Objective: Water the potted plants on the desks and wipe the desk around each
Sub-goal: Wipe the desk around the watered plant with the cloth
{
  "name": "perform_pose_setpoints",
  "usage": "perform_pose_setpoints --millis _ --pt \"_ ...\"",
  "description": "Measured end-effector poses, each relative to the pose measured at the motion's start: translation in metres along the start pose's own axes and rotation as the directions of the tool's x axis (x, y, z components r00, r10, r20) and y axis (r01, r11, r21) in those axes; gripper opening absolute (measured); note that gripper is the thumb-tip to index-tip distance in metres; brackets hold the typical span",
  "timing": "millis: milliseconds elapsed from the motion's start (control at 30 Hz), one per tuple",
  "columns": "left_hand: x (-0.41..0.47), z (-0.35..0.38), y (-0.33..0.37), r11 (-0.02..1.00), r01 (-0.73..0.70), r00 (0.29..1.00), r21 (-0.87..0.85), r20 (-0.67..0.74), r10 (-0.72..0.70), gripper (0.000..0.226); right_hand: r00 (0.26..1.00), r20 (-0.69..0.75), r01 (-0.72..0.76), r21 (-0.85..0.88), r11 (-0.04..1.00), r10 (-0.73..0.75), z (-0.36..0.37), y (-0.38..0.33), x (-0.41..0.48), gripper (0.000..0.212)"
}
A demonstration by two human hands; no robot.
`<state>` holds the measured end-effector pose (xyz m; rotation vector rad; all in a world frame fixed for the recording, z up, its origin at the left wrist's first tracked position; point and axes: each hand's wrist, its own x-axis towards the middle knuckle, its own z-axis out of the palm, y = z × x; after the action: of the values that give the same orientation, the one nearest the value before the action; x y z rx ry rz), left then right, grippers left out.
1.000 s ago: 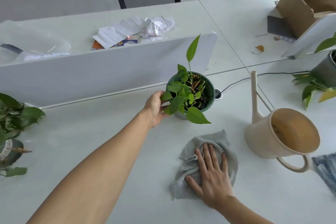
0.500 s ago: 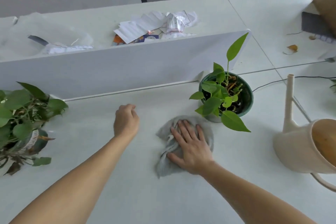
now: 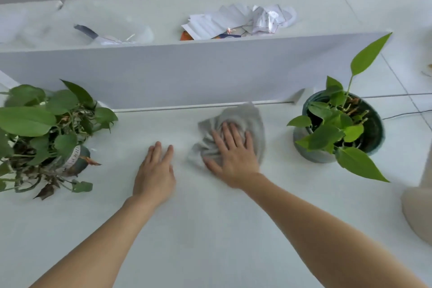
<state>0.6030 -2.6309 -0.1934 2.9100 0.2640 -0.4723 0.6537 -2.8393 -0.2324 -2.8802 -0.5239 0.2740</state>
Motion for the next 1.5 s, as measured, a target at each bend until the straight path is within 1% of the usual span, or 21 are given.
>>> perform_pose_setpoints --millis 100,167,233,267,300,367,433,467,533,600,700,833,1000,1100,1167,1200,1267,1300,1333,1400,1500 --pt "0.005 -0.014 0.014 0.997 0.073 0.996 -0.039 0.052 -0.071 0.048 0.986 -0.016 0.166 -0.011 0.986 -0.166 0.007 0.018 -0.077 0.075" --pt "0.011 -0.020 0.025 0.987 0.101 0.995 -0.126 0.028 -0.098 0.038 0.977 -0.044 0.213 0.100 0.972 -0.210 0.010 0.035 -0.114 0.071" --pt "0.009 -0.021 0.057 0.946 0.020 0.994 -0.324 -0.091 -0.052 0.028 0.983 -0.154 0.147 0.350 0.925 -0.098 -0.002 0.059 -0.143 0.059" --pt "0.003 -0.022 0.078 0.895 -0.028 0.988 -0.445 -0.148 -0.042 0.026 0.970 -0.235 0.054 0.480 0.876 0.069 -0.011 0.073 -0.153 0.050" --pt "-0.006 -0.022 0.103 0.828 -0.063 0.984 -0.557 -0.173 -0.041 0.025 0.909 -0.283 -0.081 0.601 0.795 0.307 -0.024 0.091 -0.160 0.046" --pt "-0.023 -0.021 0.156 0.649 -0.051 0.994 -0.759 -0.099 -0.037 0.024 0.652 -0.233 -0.324 0.775 0.542 0.722 -0.054 0.133 -0.161 0.045" --pt "-0.040 -0.018 0.203 0.376 0.107 0.994 -0.920 0.111 -0.011 0.024 0.455 -0.087 -0.373 0.885 0.278 0.886 -0.081 0.180 -0.143 0.034" --pt "-0.047 -0.016 0.225 0.249 0.212 0.974 -0.945 0.225 0.026 0.022 0.416 0.007 -0.327 0.934 0.142 0.909 -0.097 0.200 -0.129 0.032" --pt "-0.057 -0.012 0.259 0.097 0.366 0.923 -0.926 0.374 0.091 0.021 0.437 0.197 -0.219 0.970 -0.108 0.877 -0.126 0.225 -0.097 0.034" --pt "-0.060 -0.010 0.280 -0.003 0.427 0.896 -0.904 0.422 0.140 0.029 0.519 0.336 -0.176 0.942 -0.286 0.786 -0.138 0.231 -0.075 0.037" --pt "-0.056 -0.010 0.287 -0.105 0.450 0.888 -0.887 0.431 0.164 0.043 0.651 0.421 -0.136 0.883 -0.449 0.631 -0.131 0.220 -0.070 0.048" --pt "-0.037 -0.015 0.273 -0.121 0.400 0.907 -0.908 0.374 0.193 0.052 0.606 0.328 -0.067 0.929 -0.364 0.724 -0.116 0.191 -0.090 0.017" --pt "0.003 -0.038 0.260 -0.013 0.264 0.944 -0.965 0.255 0.208 0.031 0.713 0.168 -0.047 0.980 -0.192 0.681 -0.092 0.132 -0.123 0.035" --pt "0.030 -0.044 0.255 0.033 0.284 0.922 -0.958 0.282 0.264 0.045 0.760 0.084 -0.024 0.995 -0.101 0.644 -0.074 0.104 -0.140 0.056" --pt "0.047 -0.046 0.247 0.035 0.323 0.914 -0.946 0.321 0.247 0.051 0.789 0.043 -0.073 0.997 0.025 0.613 -0.059 0.087 -0.149 0.062" --pt "0.056 -0.044 0.239 0.054 0.328 0.921 -0.943 0.332 0.203 0.048 0.783 0.019 -0.142 0.979 0.148 0.621 -0.051 0.078 -0.152 0.062" --pt "0.068 -0.040 0.213 0.205 0.232 0.969 -0.951 0.243 0.030 0.038 0.778 -0.198 -0.232 0.792 0.565 0.597 -0.037 0.065 -0.156 0.057" --pt "0.070 -0.038 0.195 0.372 0.152 0.988 -0.916 0.142 -0.054 0.033 0.815 -0.334 -0.192 0.617 0.764 0.474 -0.032 0.058 -0.155 0.055" --pt "0.069 -0.034 0.173 0.579 0.079 0.995 -0.811 0.030 -0.093 0.030 0.868 -0.387 -0.119 0.448 0.886 0.312 -0.025 0.051 -0.149 0.054" --pt "0.056 -0.022 0.125 0.871 0.015 0.988 -0.491 -0.124 -0.087 0.033 0.959 -0.267 -0.039 0.207 0.977 0.095 -0.010 0.038 -0.129 0.060" --pt "0.023 -0.004 0.067 0.969 0.021 0.968 -0.245 -0.236 -0.080 0.039 0.998 -0.025 -0.054 0.069 0.996 0.056 -0.003 0.037 -0.083 0.083"
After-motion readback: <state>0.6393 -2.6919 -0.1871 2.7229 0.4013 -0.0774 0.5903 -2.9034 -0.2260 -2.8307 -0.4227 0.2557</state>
